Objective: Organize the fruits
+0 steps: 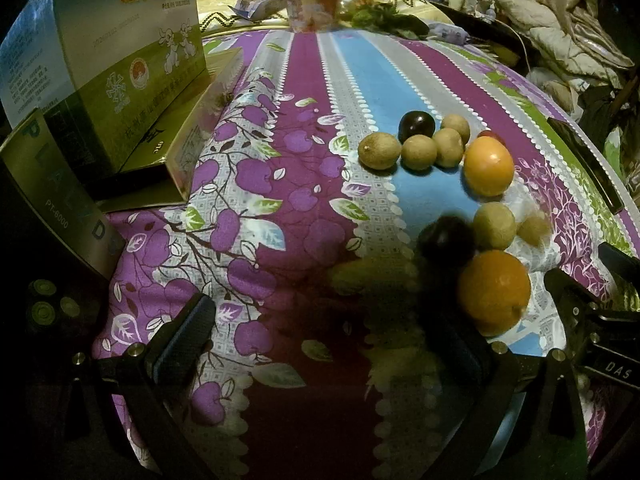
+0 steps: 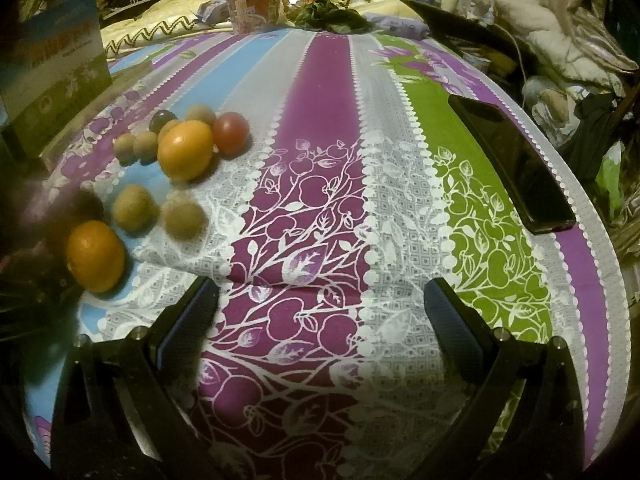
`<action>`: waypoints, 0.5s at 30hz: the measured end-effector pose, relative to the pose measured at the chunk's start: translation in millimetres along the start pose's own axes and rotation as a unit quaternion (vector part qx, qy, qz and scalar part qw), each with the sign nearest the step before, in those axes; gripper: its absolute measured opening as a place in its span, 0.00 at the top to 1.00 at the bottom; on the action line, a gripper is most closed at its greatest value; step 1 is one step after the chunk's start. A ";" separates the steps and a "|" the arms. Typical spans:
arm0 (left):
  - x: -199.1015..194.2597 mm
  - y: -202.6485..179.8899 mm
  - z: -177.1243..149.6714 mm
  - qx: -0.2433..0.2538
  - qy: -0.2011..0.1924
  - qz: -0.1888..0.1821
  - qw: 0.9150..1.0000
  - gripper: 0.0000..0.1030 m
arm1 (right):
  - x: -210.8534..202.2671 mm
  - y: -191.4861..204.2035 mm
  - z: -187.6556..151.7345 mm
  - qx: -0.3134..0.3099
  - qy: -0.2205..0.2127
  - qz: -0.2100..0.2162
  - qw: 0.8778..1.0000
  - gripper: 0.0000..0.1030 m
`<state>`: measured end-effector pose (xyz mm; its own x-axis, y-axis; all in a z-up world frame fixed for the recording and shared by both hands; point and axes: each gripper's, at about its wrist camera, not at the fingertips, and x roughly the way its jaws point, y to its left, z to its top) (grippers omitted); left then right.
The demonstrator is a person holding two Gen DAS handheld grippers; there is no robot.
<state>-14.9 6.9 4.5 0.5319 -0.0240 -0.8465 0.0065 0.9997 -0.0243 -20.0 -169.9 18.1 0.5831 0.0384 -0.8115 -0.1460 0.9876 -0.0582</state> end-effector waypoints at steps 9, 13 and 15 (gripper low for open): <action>-0.5 -1.0 -0.1 -0.001 0.000 -0.001 1.000 0.00 | 1.3 -0.2 0.2 0.000 0.000 0.000 1.000 0.00; 0.1 -0.7 0.6 -0.002 -0.001 -0.002 1.000 0.00 | 6.2 2.7 3.4 -0.002 0.012 -0.003 1.000 0.00; 0.3 -2.2 1.3 -0.004 -0.001 0.004 1.000 0.00 | 1.0 2.7 3.3 -0.003 0.022 0.016 1.000 0.00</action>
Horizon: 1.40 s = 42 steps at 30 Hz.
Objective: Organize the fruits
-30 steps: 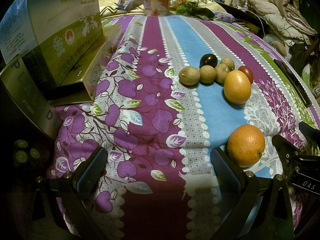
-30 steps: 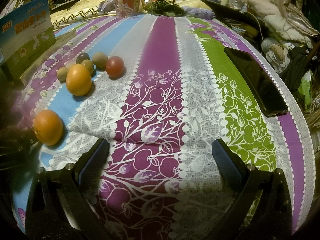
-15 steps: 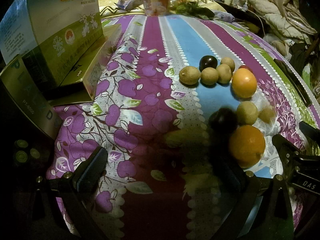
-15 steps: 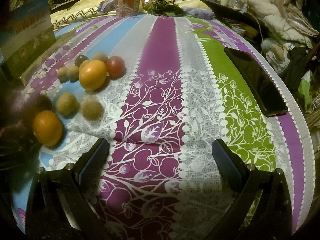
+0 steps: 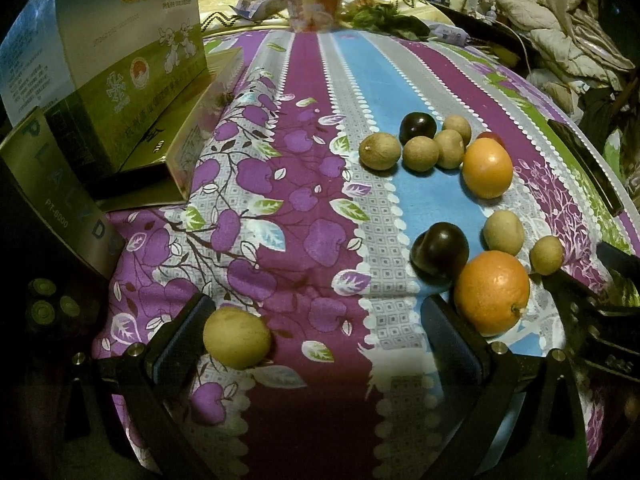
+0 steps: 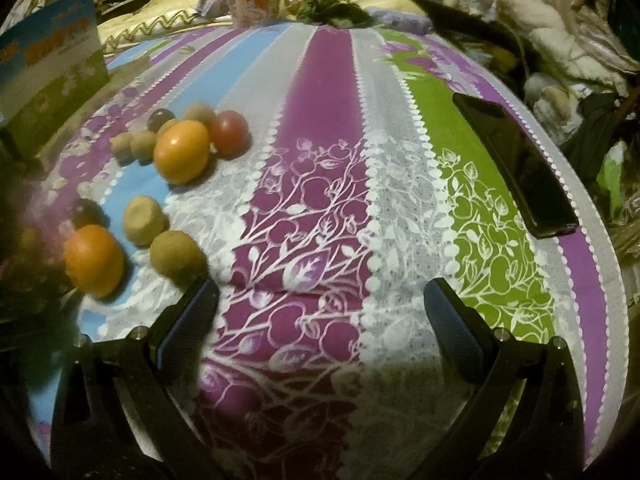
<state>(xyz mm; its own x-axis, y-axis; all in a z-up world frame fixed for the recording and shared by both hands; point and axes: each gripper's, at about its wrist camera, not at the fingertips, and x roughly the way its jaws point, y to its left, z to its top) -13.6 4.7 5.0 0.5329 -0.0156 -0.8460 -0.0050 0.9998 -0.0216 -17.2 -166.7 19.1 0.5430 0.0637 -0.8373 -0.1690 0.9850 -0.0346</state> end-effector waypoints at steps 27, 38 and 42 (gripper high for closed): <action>-90.7 40.8 -23.0 -0.016 -0.053 -0.066 0.996 0.11 | -35.4 57.3 -5.8 -0.044 -0.016 0.232 0.972 0.59; -88.7 40.0 -19.9 -0.033 -0.055 -0.116 0.991 0.22 | -11.1 81.3 5.1 -0.057 0.002 0.180 0.982 0.62; -80.3 48.1 -31.9 -0.059 -0.041 -0.101 0.992 0.27 | -23.3 63.7 2.4 -0.025 -0.018 0.183 0.983 0.62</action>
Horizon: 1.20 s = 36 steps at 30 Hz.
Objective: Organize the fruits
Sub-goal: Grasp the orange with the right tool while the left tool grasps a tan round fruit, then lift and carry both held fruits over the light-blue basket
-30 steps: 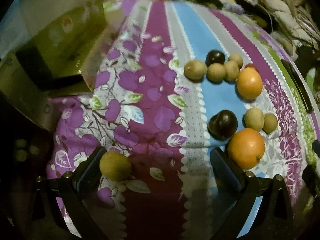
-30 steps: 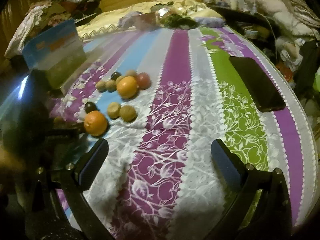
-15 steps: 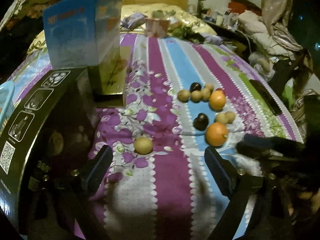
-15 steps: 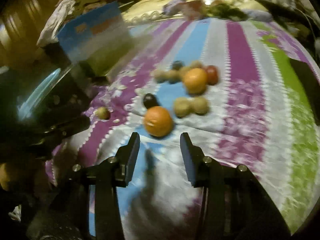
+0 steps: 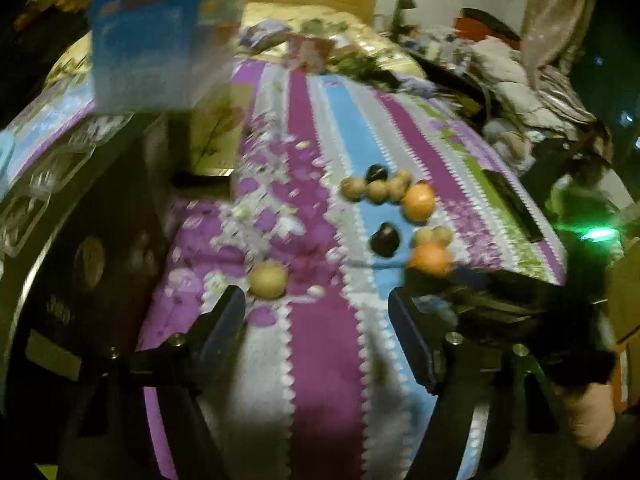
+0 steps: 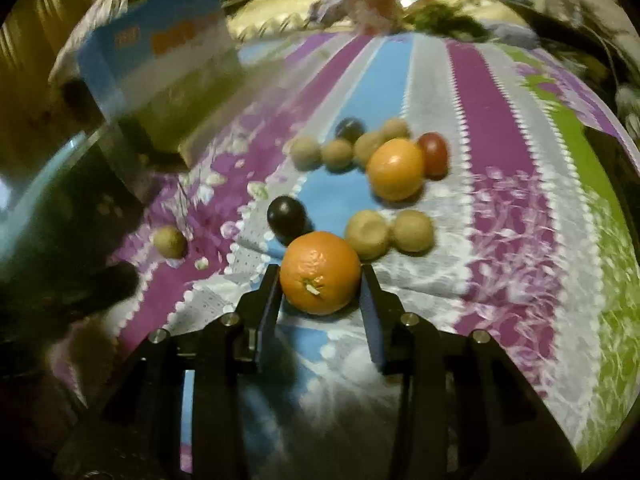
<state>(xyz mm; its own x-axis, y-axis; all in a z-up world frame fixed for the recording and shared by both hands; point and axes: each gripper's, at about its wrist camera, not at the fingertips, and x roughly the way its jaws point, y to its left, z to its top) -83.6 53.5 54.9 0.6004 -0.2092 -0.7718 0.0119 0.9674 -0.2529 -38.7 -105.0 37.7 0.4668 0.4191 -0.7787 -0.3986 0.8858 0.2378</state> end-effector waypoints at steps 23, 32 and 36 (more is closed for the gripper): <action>30.5 8.2 8.9 0.001 0.014 0.070 0.997 0.74 | -49.3 -15.2 -4.1 0.042 -0.048 -0.055 0.996 0.62; -40.2 -20.1 41.2 0.039 -0.031 0.086 0.995 0.74 | -94.5 -0.3 13.2 0.026 -0.085 -0.121 0.989 0.62; -61.6 -18.6 48.4 0.033 -0.043 0.081 0.995 0.74 | -109.5 5.5 18.2 0.024 -0.094 -0.129 0.987 0.62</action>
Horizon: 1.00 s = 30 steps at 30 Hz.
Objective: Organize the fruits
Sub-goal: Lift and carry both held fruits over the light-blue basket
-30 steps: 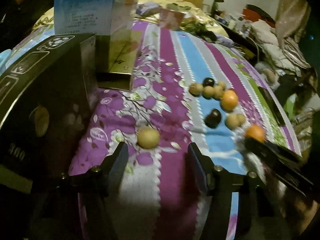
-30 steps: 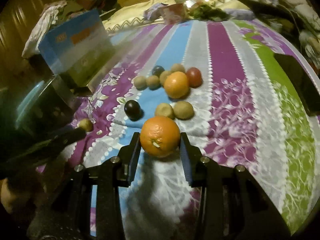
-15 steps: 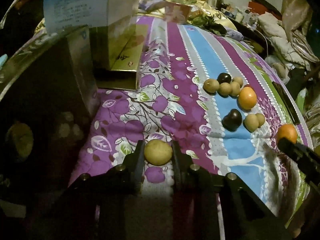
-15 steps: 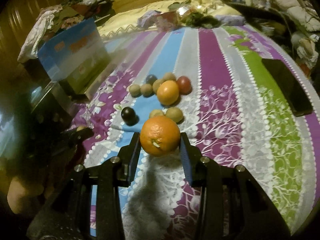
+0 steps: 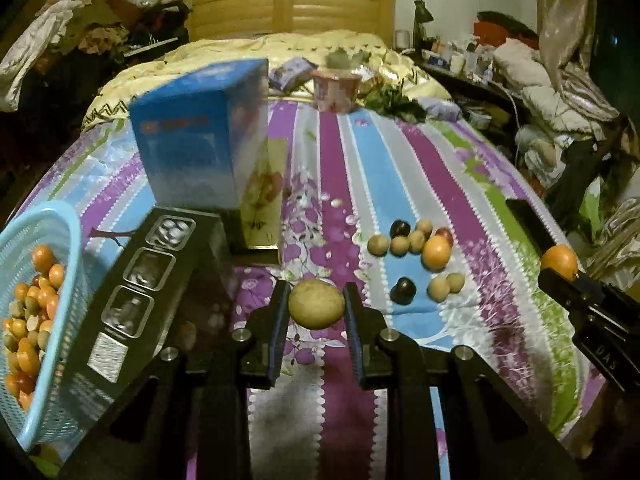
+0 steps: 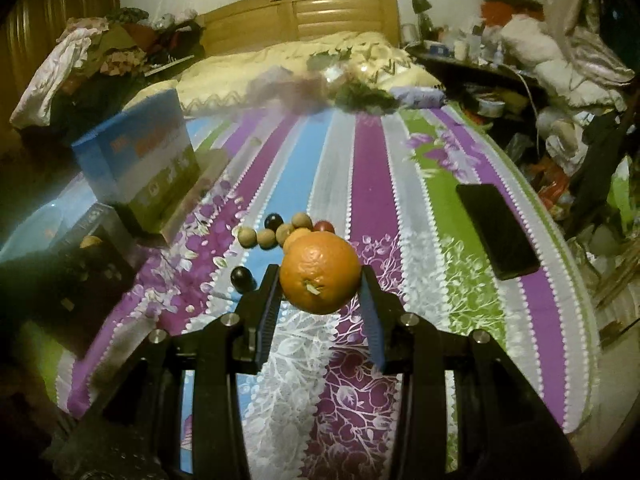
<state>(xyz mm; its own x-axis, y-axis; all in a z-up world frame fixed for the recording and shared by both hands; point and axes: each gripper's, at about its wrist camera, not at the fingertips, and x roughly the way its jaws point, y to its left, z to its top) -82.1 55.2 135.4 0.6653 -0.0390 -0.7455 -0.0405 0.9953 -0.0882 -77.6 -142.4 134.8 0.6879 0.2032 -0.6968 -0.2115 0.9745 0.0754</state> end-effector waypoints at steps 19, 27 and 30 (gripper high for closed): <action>-92.1 98.4 34.0 -0.073 -0.065 0.048 0.994 0.74 | -43.2 88.6 57.1 -0.047 -0.050 0.051 0.996 0.62; -132.8 173.2 31.7 -0.122 -0.082 0.099 0.984 0.74 | -44.2 173.3 81.1 -0.097 -0.055 0.125 0.986 0.62; -145.0 207.2 26.9 -0.145 -0.083 0.118 0.979 0.74 | -41.8 203.2 86.2 -0.110 -0.046 0.158 0.980 0.62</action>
<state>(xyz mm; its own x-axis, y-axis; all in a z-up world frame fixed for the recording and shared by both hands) -167.0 269.6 243.0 0.7229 0.2281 -0.6522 -0.4015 0.9069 -0.1279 -89.5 55.3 240.7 0.6218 0.5087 -0.5955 -0.5619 0.8194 0.1134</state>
